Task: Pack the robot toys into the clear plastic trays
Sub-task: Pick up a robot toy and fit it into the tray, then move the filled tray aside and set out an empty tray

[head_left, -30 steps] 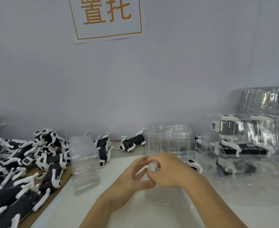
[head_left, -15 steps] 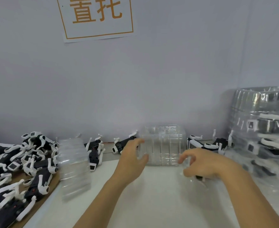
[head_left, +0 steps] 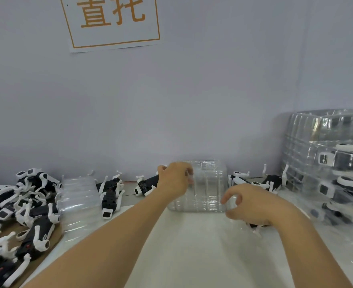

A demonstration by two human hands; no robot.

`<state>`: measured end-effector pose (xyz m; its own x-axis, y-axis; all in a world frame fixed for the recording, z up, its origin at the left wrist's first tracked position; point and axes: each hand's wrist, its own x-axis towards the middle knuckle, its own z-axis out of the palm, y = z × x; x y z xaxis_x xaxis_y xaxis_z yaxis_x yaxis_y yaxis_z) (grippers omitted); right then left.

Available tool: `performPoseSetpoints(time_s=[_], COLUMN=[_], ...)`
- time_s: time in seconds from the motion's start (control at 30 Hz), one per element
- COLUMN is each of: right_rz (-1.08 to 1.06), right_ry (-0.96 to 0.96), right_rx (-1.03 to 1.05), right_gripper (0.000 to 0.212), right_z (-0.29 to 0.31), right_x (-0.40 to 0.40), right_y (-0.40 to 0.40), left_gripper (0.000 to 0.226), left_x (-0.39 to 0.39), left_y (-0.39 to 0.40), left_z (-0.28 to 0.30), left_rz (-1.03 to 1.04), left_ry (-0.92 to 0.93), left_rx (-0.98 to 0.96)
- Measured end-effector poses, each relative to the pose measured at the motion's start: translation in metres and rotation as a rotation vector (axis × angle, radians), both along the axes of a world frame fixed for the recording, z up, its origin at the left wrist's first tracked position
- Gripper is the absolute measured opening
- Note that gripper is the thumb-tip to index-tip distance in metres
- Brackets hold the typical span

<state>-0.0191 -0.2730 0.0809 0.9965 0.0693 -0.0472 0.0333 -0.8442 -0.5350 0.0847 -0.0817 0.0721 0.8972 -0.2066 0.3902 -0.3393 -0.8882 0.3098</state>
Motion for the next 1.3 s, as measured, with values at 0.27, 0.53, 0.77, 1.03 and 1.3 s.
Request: performPoseSetpoints(time_s=[0.27, 0.53, 0.77, 1.03, 1.3], right_rz=[0.024, 0.031, 0.036, 0.013, -0.069], right_ry=[-0.219, -0.25, -0.293, -0.362, -0.618], right_rx=[0.074, 0.089, 0.096, 0.17, 0.784], right_gripper=[0.025, 0.026, 0.028, 0.028, 0.041], right_z=[-0.002, -0.002, 0.001, 0.004, 0.021], right_x=[0.009, 0.009, 0.006, 0.005, 0.001], right_y=[0.014, 0.02, 0.025, 0.039, 0.063], left_gripper=[0.031, 0.023, 0.018, 0.014, 0.018], left_x=[0.0, 0.001, -0.003, -0.016, -0.084], left_y=[0.007, 0.011, 0.008, 0.0, 0.011], left_z=[0.013, 0.025, 0.027, 0.066, 0.061], left_rz=[0.074, 0.106, 0.188, 0.043, -0.148], left_ry=[-0.029, -0.097, -0.184, -0.433, -0.275], left_rx=[-0.592, -0.796, -1.038, -1.051, -1.088])
